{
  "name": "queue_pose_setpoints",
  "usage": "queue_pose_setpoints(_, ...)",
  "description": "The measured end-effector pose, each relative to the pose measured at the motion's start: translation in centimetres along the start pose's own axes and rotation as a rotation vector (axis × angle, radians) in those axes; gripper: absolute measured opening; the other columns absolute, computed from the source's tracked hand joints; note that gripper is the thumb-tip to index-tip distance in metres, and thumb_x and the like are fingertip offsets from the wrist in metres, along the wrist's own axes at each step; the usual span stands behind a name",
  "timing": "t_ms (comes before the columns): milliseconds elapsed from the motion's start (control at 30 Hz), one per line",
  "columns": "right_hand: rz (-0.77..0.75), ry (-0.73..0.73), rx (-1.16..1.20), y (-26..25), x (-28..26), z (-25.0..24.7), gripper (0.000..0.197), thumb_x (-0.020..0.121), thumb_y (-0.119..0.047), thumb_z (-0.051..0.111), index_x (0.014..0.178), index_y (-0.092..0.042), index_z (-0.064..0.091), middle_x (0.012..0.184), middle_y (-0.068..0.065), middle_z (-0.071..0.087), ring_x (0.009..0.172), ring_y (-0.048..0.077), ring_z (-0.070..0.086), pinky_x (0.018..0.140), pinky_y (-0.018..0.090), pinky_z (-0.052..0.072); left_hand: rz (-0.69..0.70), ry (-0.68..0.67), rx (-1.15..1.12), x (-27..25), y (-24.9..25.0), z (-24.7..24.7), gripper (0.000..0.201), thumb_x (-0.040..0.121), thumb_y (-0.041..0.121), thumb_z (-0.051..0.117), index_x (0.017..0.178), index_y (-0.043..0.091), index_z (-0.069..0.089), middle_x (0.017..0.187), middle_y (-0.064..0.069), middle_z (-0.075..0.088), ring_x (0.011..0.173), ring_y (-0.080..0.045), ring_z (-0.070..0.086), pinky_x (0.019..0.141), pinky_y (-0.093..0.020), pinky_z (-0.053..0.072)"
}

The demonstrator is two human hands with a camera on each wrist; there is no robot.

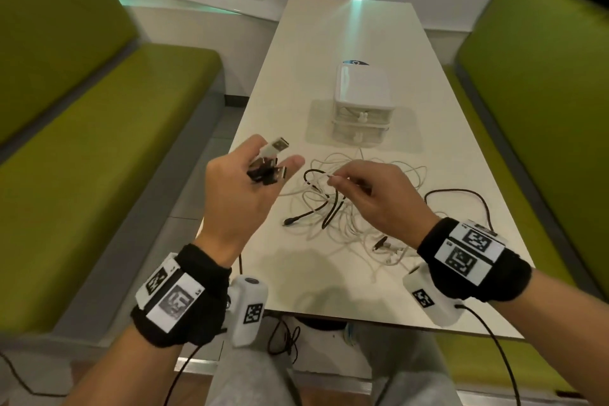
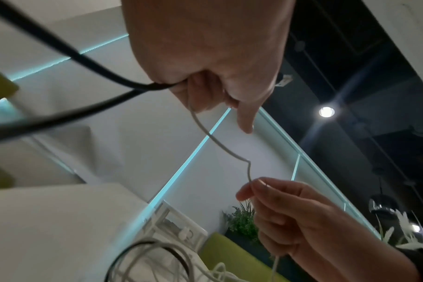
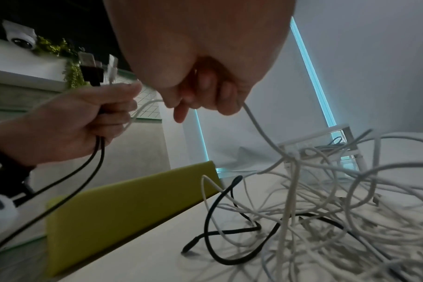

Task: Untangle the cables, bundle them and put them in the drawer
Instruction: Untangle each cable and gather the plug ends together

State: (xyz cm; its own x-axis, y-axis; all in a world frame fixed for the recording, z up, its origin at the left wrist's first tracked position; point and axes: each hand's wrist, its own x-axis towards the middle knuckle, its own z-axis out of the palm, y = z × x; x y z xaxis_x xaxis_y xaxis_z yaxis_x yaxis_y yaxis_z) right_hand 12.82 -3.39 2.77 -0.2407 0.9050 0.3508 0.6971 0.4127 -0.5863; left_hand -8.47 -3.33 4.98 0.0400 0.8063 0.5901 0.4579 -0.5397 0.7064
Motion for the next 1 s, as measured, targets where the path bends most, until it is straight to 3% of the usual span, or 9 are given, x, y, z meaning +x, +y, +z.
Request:
queue_pose_setpoints(100,-0.026,0.054,0.061,0.0,0.0,-0.2,0.014,0.095,-0.026,0.061,0.089,-0.018,0.07,0.058,-0.012,0.052,0.057,0.008,0.049,0.056,0.014,0.035,-0.149,0.005,-0.161,-0.3,-0.1,1.2,0.024,0.091,0.033,0.063,0.071,0.022,0.059,0.051,0.009,0.036,0.049,-0.009,0.029,0.05,-0.015,0.026)
queue_pose_setpoints(200,-0.043,0.034,0.081,0.1,-0.4,-0.2,0.016,0.094,-0.03,0.058,0.086,-0.019,0.067,0.052,-0.006,0.045,0.051,0.013,0.042,0.053,0.018,0.034,-0.297,-0.051,-0.343,-0.5,0.1,1.6,0.026,0.098,0.033,0.052,0.102,0.022,0.075,0.05,0.009,0.03,0.048,-0.013,0.021,0.048,-0.026,0.021)
queue_pose_setpoints(333,-0.146,-0.093,0.003,0.9,-1.2,-0.5,0.016,0.092,-0.032,0.062,0.089,-0.021,0.072,0.05,-0.016,0.046,0.047,0.007,0.046,0.052,0.015,0.035,-0.38,-0.153,-0.421,-0.2,-0.3,1.6,0.048,0.101,0.046,0.037,0.098,0.017,0.074,0.07,-0.007,0.061,0.041,-0.011,0.027,0.042,-0.02,0.024)
queue_pose_setpoints(433,-0.212,-0.134,0.049,1.6,-2.1,-1.0,0.022,0.09,-0.037,0.065,0.094,-0.02,0.078,0.067,-0.021,0.066,0.055,-0.001,0.058,0.055,0.013,0.042,-0.376,-0.181,-0.366,0.3,-0.7,1.1,0.051,0.099,0.048,0.036,0.088,0.014,0.073,0.069,-0.011,0.063,0.042,-0.012,0.03,0.044,-0.02,0.026)
queue_pose_setpoints(533,-0.237,-0.154,0.04,2.2,-3.0,-1.4,0.029,0.092,-0.041,0.06,0.1,-0.02,0.077,0.078,-0.008,0.074,0.06,0.007,0.064,0.055,0.025,0.05,-0.325,-0.033,-0.334,1.5,-1.3,-0.3,0.05,0.102,0.045,0.036,0.077,0.016,0.069,0.059,-0.013,0.051,0.046,-0.013,0.035,0.045,-0.022,0.026)
queue_pose_setpoints(733,-0.085,-0.15,-0.093,4.5,-2.1,-2.2,0.045,0.097,-0.051,0.044,0.08,-0.016,0.067,0.054,-0.002,0.055,0.051,0.015,0.052,0.051,0.029,0.043,-0.154,0.367,-0.442,4.4,-0.3,-3.3,0.045,0.104,0.033,0.032,0.07,0.023,0.058,0.051,0.011,0.049,0.042,-0.008,0.039,0.038,-0.026,0.026)
queue_pose_setpoints(800,-0.061,-0.13,-0.184,4.9,-1.6,-2.0,0.045,0.097,-0.05,0.041,0.078,-0.016,0.063,0.053,-0.002,0.052,0.05,0.015,0.049,0.051,0.033,0.042,-0.133,0.414,-0.452,4.8,-0.5,-3.7,0.043,0.102,0.036,0.034,0.068,0.026,0.058,0.052,0.013,0.051,0.043,-0.008,0.04,0.04,-0.027,0.026)
queue_pose_setpoints(900,-0.085,-0.051,-0.248,4.1,-1.2,-1.2,0.035,0.098,-0.042,0.045,0.076,-0.019,0.061,0.054,-0.006,0.051,0.049,0.016,0.047,0.05,0.032,0.043,-0.193,0.165,-0.286,3.8,-1.3,-1.4,0.038,0.101,0.028,0.044,0.071,0.027,0.067,0.072,0.007,0.065,0.063,-0.009,0.056,0.058,-0.025,0.039)
queue_pose_setpoints(1000,-0.156,0.008,-0.247,2.5,-0.8,-0.2,0.034,0.096,-0.04,0.047,0.077,-0.019,0.063,0.051,-0.008,0.047,0.046,0.016,0.043,0.047,0.029,0.039,-0.14,-0.274,-0.119,0.8,-1.1,2.7,0.023,0.095,0.018,0.051,0.108,0.018,0.07,0.108,0.009,0.07,0.096,-0.002,0.064,0.087,-0.021,0.047)
